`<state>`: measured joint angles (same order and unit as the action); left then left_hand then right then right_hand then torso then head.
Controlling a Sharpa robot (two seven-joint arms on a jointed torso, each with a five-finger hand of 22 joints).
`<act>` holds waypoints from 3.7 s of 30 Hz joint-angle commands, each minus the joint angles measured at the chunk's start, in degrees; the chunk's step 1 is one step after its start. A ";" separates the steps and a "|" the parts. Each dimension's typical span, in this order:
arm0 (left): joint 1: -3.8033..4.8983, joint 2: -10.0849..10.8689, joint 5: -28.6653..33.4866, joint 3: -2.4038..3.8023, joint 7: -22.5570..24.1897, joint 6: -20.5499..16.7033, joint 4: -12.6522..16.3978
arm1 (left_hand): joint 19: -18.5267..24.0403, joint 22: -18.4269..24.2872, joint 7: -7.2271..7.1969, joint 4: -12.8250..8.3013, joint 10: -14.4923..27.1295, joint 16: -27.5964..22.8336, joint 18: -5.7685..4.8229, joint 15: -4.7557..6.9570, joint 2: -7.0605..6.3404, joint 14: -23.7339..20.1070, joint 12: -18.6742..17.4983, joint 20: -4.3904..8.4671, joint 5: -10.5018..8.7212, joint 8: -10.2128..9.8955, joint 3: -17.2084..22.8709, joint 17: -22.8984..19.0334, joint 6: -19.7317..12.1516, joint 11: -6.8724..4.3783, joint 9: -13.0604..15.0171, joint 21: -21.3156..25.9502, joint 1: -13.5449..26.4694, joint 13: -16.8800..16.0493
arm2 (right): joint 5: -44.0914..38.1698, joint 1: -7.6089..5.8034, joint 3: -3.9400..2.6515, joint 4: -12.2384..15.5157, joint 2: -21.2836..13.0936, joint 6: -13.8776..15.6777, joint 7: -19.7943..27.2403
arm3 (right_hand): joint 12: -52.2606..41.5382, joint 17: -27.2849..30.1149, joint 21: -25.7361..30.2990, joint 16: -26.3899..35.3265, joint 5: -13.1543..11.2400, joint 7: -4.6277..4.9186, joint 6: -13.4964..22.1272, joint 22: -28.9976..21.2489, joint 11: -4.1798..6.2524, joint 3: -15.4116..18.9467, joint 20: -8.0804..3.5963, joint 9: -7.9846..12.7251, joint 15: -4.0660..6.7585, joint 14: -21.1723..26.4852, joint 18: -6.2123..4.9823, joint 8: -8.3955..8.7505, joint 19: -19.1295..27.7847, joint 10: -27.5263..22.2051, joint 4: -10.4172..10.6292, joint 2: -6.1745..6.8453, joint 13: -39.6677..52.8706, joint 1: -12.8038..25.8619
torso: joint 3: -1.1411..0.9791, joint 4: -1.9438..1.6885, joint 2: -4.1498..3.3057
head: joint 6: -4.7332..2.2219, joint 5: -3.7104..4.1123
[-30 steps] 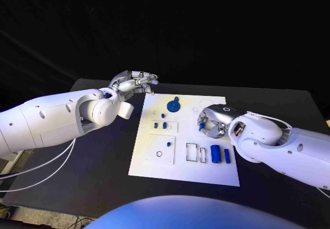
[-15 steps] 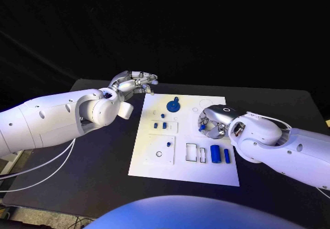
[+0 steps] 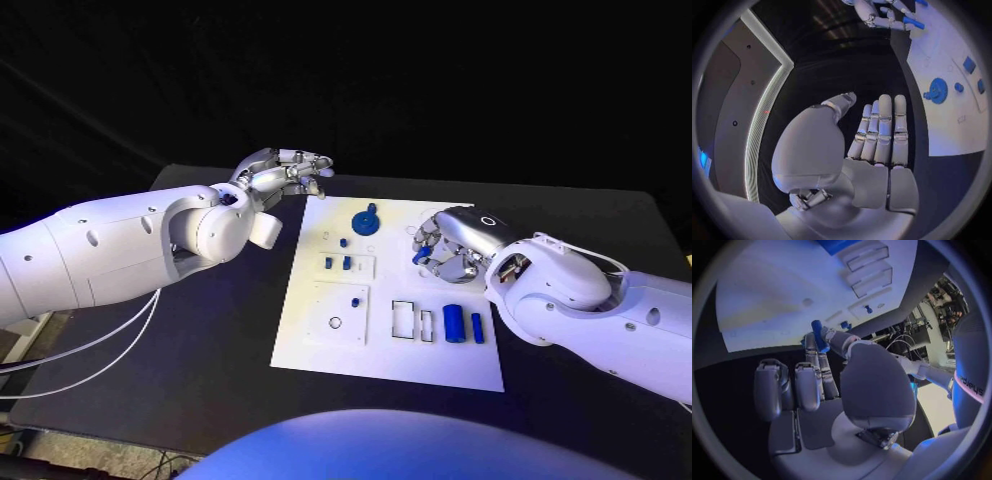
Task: Assemble the parts on the task board
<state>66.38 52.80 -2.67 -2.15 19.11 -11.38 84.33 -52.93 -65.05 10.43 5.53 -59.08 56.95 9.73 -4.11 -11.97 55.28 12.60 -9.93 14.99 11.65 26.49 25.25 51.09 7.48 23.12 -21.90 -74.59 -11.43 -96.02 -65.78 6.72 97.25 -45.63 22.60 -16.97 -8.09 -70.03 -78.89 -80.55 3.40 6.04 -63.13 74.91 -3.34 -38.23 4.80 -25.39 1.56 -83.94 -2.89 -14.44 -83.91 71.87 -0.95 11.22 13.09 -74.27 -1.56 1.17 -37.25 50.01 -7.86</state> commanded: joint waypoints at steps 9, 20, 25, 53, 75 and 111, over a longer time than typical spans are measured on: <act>-0.01 -0.38 -0.19 0.06 0.31 1.09 -0.05 | -0.36 0.10 -0.06 -0.29 0.48 -0.27 0.61 0.24 0.41 -0.26 0.26 -0.10 -0.36 0.34 0.05 -0.11 -0.18 0.02 -0.09 0.34 -0.17 0.08 | 3.55 -0.27 -0.15 6.35 1.80 0.25 1.14 | 0.49 0.09 0.16 -0.26 0.25 0.34 0.56 11.98 0.80 -0.52 -0.42 -1.56 0.14 -1.98 0.53 -0.17 -1.58 0.84 -0.48 -1.24 0.28 -1.02 | 0.05 0.10 0.03 | -0.01 -1.07; -0.01 -0.88 -0.19 0.06 0.30 1.20 -0.17 | -0.36 0.10 -0.06 -0.29 0.48 -0.27 0.61 0.24 0.41 -0.26 0.26 -0.10 -0.36 0.34 0.05 -0.11 -0.18 0.02 -0.09 0.34 -0.17 0.08 | 1.44 3.55 0.55 4.90 10.03 -2.45 4.49 | 0.89 0.23 0.41 -0.19 0.50 0.56 1.17 11.91 0.60 -0.83 -0.32 -1.77 -0.02 -1.95 0.48 -0.03 -1.47 0.45 -0.71 -1.38 0.46 -1.00 | 0.02 -0.02 -0.08 | -0.01 -1.58; -0.01 -0.99 -0.19 0.06 0.30 1.26 -0.15 | -0.37 0.14 -0.05 -0.31 0.50 -0.28 0.61 0.23 0.42 -0.28 0.28 -0.10 -0.39 0.36 0.06 -0.13 -0.18 0.03 -0.10 0.35 -0.19 0.09 | 0.68 5.28 0.84 2.74 12.20 -3.10 4.72 | 0.90 0.31 0.56 -0.15 0.54 0.57 1.18 11.87 0.60 -0.85 -0.31 -1.79 -0.03 -1.93 0.45 -0.04 -1.40 0.45 -0.75 -1.39 0.48 -1.01 | 0.10 -0.05 -0.07 | -0.01 -1.66; -0.01 -0.96 -0.19 0.06 0.22 1.09 -0.05 | -0.38 0.32 0.11 -0.32 0.72 -0.32 0.59 0.18 0.16 -0.32 0.32 -0.13 -0.49 0.18 -0.14 -0.21 -0.75 0.11 -0.25 0.45 -0.03 0.17 | -4.27 7.45 1.35 -0.97 14.13 -8.01 1.92 | 1.13 0.06 0.24 -0.26 1.21 0.71 1.56 11.95 0.47 -0.98 -0.22 -2.02 -0.13 -1.98 0.51 0.02 -1.51 0.29 -1.24 -1.16 0.76 -1.00 | -0.05 0.05 -0.08 | -0.01 -2.35; 0.00 -0.85 -0.20 0.06 0.21 1.05 0.08 | -0.37 0.37 0.15 -0.31 0.84 -0.34 0.59 0.15 0.17 -0.35 0.30 -0.15 -0.48 0.16 -0.16 -0.23 -0.86 0.14 -0.28 0.48 -0.02 0.20 | -8.75 7.72 1.64 -1.19 15.98 -8.53 -0.69 | 1.14 0.06 0.26 -0.26 1.37 0.73 1.56 11.94 0.46 -0.97 -0.20 -2.12 -0.16 -1.98 0.50 -0.02 -1.50 0.34 -1.35 -1.09 0.88 -0.93 | 0.01 0.01 -0.07 | -0.01 -2.23; 0.00 -0.63 -0.21 0.06 0.03 1.05 0.07 | -0.36 0.45 0.17 -0.34 0.96 -0.35 0.58 0.12 0.21 -0.39 0.32 -0.17 -0.48 0.17 -0.17 -0.26 -0.95 0.17 -0.31 0.54 -0.05 0.24 | -8.58 7.83 1.66 1.10 13.82 2.40 -0.10 | 2.91 4.53 6.12 1.94 4.43 2.16 10.89 10.31 -1.98 7.80 1.92 -0.08 -2.34 0.12 -0.68 4.76 1.30 -9.34 0.20 4.21 1.54 4.73 | -0.10 0.13 0.00 | -0.01 -1.81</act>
<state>66.38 52.20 -2.74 -2.15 18.87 -11.10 84.28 -52.93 -64.64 10.63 5.37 -58.46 56.95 9.73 -4.11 -11.97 55.28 12.60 -9.93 14.79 11.64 26.32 25.08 50.47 7.68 22.85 -21.69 -74.59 -11.24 -104.27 -57.97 8.45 97.72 -31.39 19.61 -17.72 -5.09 -65.56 -72.86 -78.77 8.01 8.18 -52.40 74.94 -5.36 -30.65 6.78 -25.51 -0.54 -83.70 -3.05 -9.62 -82.98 62.74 -0.79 15.61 14.59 -69.44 -1.66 1.24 -37.27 50.01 -9.83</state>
